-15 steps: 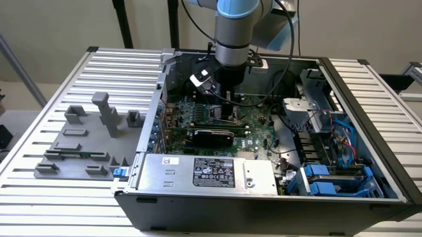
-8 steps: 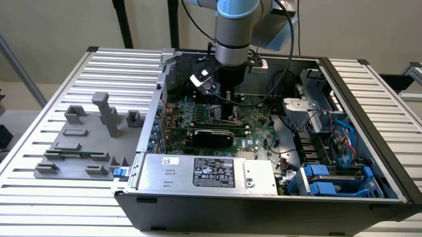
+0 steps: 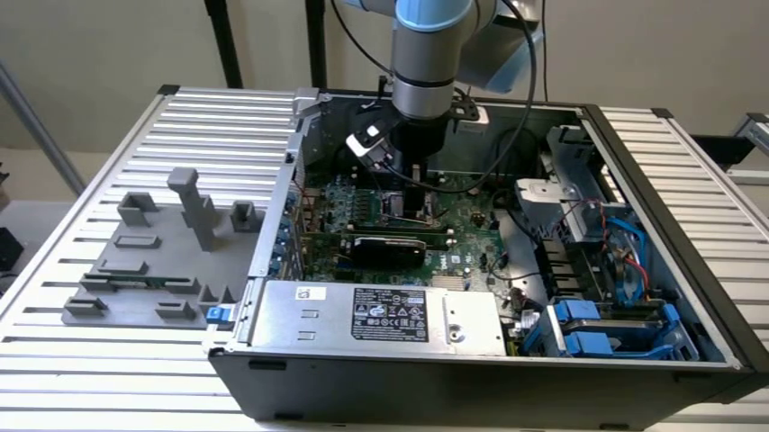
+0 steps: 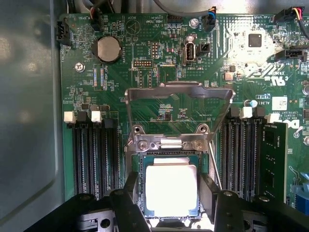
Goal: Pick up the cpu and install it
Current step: 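Place the cpu into insertion slot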
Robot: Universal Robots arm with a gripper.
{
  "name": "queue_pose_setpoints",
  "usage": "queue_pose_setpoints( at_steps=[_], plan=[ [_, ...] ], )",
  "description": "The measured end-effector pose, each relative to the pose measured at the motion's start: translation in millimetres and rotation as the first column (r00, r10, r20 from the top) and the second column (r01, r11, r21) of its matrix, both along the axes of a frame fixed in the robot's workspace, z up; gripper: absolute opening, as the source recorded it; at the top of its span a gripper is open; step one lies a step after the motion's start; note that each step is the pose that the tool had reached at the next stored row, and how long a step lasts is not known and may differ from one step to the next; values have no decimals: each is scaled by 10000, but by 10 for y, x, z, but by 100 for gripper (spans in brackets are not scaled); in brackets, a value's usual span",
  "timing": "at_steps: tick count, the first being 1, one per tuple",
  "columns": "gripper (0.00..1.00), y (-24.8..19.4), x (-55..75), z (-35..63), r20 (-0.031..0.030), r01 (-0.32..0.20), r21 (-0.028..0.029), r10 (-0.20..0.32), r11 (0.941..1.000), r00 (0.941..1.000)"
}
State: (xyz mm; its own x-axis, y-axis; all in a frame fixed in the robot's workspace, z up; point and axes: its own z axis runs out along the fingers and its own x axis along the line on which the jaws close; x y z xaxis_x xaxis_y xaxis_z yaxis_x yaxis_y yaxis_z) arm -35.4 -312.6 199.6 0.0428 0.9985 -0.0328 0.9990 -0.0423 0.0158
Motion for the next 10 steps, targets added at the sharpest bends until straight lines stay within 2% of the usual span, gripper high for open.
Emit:
queue_pose_setpoints(
  at_steps=[7, 9, 10],
  plan=[
    [62, 0, 0, 154, 0, 0, 0, 0, 10000, 10000],
    [59, 0, 0, 192, 0, -1, 0, 1, 10000, 10000],
    [53, 0, 0, 205, 1, -1, 0, 1, 10000, 10000]
  ],
)
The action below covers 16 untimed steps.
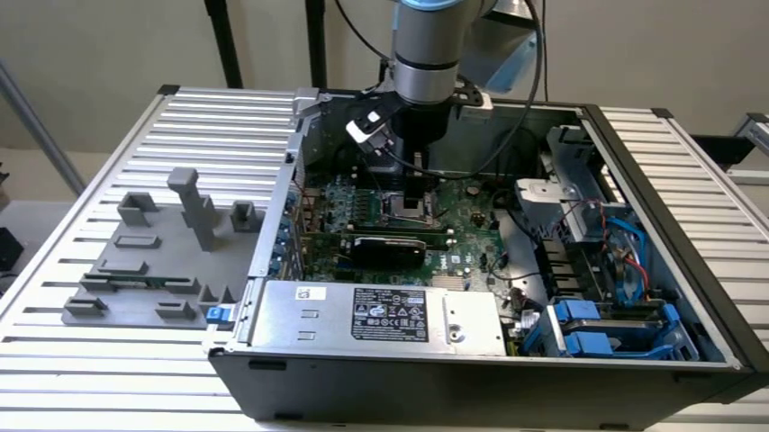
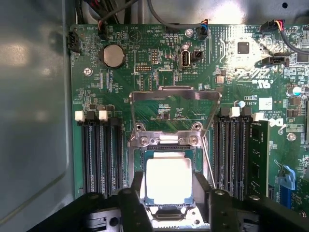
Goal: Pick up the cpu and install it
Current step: 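Place the cpu into insertion slot, then close the cpu cover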
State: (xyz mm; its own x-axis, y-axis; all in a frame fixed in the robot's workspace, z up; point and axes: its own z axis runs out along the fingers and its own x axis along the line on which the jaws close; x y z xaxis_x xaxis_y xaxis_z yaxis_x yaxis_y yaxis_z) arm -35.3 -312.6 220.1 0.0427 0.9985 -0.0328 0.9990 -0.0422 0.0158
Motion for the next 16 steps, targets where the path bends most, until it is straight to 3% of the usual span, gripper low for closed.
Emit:
queue_pose_setpoints(
  at_steps=[4, 5, 7, 8, 9, 16],
  plan=[
    [35, 0, 0, 23, 1, 0, 2, 0, 10000, 10000],
    [35, 0, 0, 24, 2, 0, 3, 0, 10000, 10000],
    [23, 0, 0, 25, 2, 0, 3, 0, 10000, 10000],
    [23, 0, 0, 26, 0, 0, 3, 0, 10000, 10000],
    [11, 0, 0, 26, 0, 0, 3, 0, 10000, 10000],
    [11, 0, 0, 26, 0, 0, 3, 0, 10000, 10000]
  ],
)
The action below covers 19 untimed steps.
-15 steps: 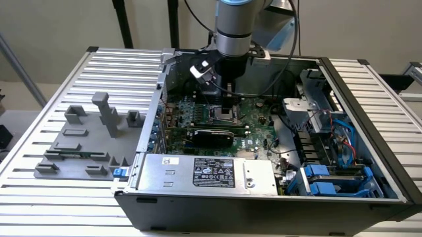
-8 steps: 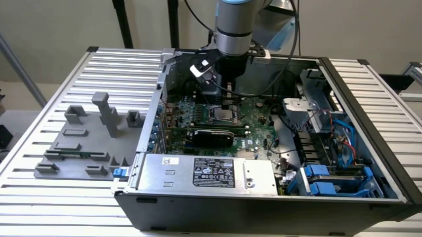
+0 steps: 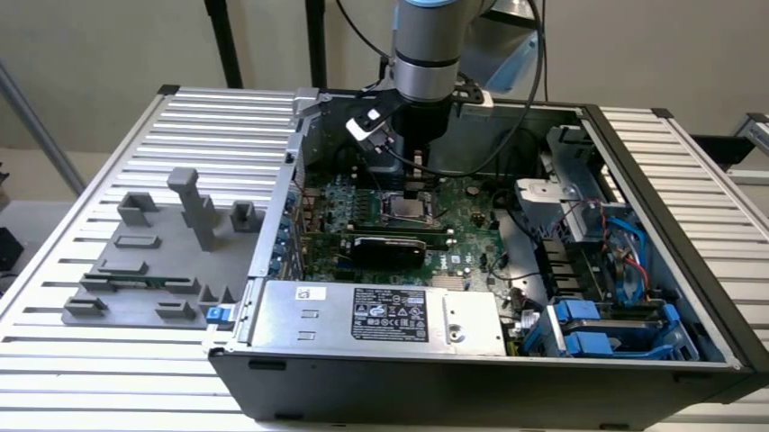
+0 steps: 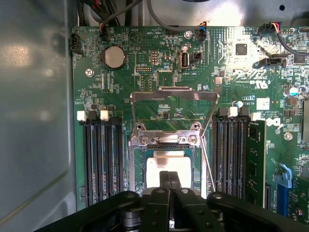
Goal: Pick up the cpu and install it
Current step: 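Close the cpu cover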
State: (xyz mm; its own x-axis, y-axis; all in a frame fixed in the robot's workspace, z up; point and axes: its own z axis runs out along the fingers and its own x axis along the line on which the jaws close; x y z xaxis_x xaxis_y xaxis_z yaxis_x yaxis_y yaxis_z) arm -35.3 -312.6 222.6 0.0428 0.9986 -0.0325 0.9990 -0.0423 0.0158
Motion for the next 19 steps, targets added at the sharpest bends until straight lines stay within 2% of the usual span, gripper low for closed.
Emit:
queue_pose_setpoints(
  at_steps=[8, 12, 15, 19],
  plan=[
    [11, 0, 0, 0, 0, 0, 0, 0, 10000, 10000],
    [11, -19, 10, 16, -9, -1, -2, 1, 10000, 10000],
    [11, -37, 66, 65, -54, 1, 0, -1, 10000, 10000],
    [11, -56, 209, 199, -167, -1, -1, 1, 10000, 9999]
  ],
)
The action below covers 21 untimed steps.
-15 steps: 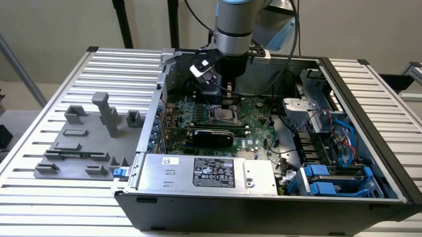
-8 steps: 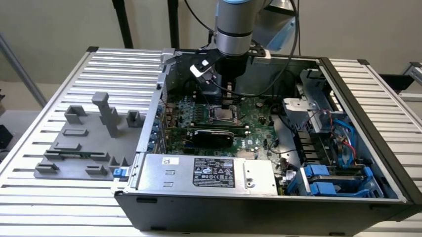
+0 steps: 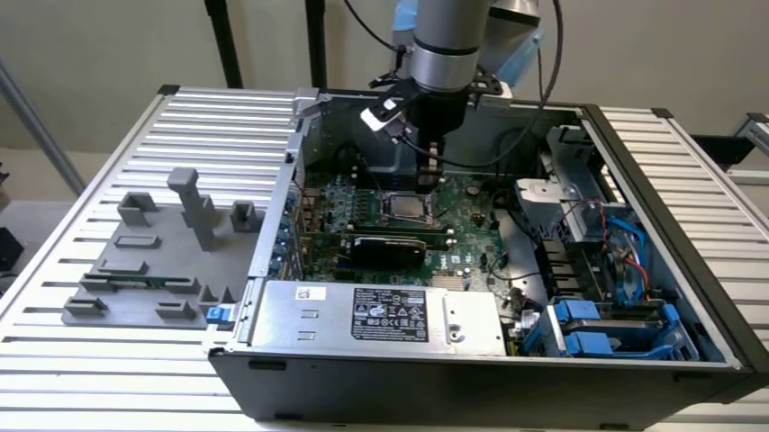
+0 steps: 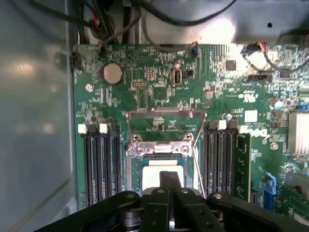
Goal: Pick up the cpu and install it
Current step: 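Close the cpu cover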
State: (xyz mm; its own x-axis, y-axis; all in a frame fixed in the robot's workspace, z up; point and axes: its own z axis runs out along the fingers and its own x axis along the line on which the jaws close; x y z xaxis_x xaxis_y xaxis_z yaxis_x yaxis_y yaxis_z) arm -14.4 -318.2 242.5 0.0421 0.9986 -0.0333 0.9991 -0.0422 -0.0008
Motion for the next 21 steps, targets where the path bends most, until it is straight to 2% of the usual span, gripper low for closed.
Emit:
queue_pose_setpoints(
  at_steps=[6, 10, 13, 17, 21],
  plan=[
    [11, -21, 264, 221, -218, 0, 0, 0, 10000, 9998],
    [11, -34, 445, 302, -380, 0, 1, 0, 10000, 9993],
    [11, -46, 580, 320, -481, 1, 1, -1, 10000, 9988],
    [11, -57, 764, 319, -566, 1, 0, -1, 10000, 9984],
    [11, -59, 864, 258, -573, 0, 2, 0, 10000, 9984]
  ],
)
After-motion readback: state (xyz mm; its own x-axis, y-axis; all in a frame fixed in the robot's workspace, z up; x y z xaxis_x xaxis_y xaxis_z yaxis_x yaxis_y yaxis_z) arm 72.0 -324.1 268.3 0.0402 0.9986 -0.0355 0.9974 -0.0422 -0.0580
